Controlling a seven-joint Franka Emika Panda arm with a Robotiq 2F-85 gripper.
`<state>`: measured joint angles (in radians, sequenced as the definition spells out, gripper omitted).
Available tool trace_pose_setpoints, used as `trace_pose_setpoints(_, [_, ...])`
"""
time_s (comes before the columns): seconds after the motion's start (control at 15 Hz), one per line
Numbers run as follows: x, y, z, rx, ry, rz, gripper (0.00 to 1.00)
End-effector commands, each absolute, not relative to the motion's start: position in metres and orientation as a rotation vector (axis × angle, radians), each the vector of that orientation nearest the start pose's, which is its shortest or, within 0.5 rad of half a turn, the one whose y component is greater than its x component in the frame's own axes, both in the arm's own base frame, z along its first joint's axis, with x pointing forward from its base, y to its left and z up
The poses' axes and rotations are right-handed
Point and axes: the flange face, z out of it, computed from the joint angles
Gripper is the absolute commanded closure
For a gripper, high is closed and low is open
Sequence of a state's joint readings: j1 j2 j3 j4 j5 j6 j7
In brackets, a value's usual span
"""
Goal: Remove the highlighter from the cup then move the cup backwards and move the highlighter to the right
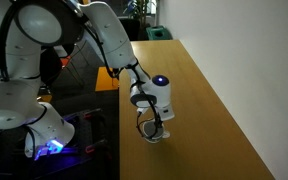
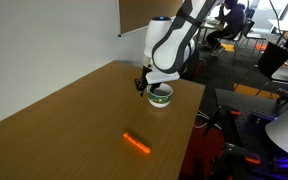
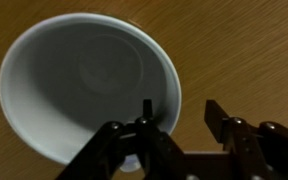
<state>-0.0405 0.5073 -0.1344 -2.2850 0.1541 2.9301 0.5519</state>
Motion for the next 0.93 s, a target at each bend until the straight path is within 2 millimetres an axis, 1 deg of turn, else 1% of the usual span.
trace_pose_setpoints(0.0, [0.533,-0.107,0.145,-2.851,1.276,-0.215,0.69])
trace_pose_setpoints(0.07, [0.534,-0.107,0.144,-2.852,1.276,-0.213,0.74])
trace_pose_setpoints(0.2, [0.534,-0.107,0.143,-2.854,1.277,-0.209,0.95])
trace_pose_setpoints(0.27, [0.534,-0.107,0.143,-2.855,1.277,-0.209,1.00])
trace_pose_setpoints(0.33, [0.534,-0.106,0.143,-2.855,1.277,-0.207,1.00])
trace_pose_setpoints(0.4, [0.536,-0.106,0.143,-2.857,1.272,-0.210,0.98])
trace_pose_setpoints(0.87, [0.544,-0.099,0.154,-2.884,1.247,-0.228,0.97])
